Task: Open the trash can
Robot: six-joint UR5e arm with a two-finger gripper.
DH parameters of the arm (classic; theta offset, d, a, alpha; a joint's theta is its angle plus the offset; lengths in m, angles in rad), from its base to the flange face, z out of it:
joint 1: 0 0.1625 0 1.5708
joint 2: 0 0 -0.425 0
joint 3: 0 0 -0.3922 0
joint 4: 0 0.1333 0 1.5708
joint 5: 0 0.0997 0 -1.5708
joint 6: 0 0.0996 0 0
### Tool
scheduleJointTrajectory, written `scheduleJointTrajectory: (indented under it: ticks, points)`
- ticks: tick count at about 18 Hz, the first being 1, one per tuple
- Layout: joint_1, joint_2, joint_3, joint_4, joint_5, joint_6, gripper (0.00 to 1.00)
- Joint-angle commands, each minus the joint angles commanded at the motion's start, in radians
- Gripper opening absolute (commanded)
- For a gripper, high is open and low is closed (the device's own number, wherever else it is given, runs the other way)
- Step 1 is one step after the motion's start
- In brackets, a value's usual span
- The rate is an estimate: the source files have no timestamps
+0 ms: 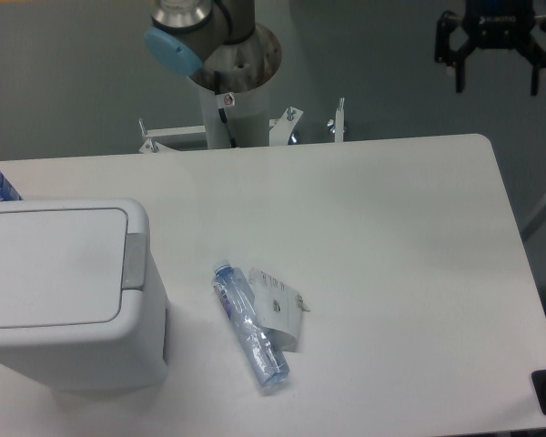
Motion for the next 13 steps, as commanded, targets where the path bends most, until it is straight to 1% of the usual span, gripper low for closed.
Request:
scheduleJointTrajectory:
  ticks: [2,5,7,11,13]
  points:
    - [-0.005,0.002,0.000,0.000,0.009,0.000,1.00]
    - [-0.037,0.002,0.002,-0.003,0.047,-0.003,1.00]
    - [-0.043,0.002,0.002,-0.005,0.054,-0.020,1.00]
    - [-0.077,-0.012,0.017,-0.003,0.051,-0.184,1.00]
    - [-0.092,-0.018,0.021,0.005,0.049,-0.244,1.00]
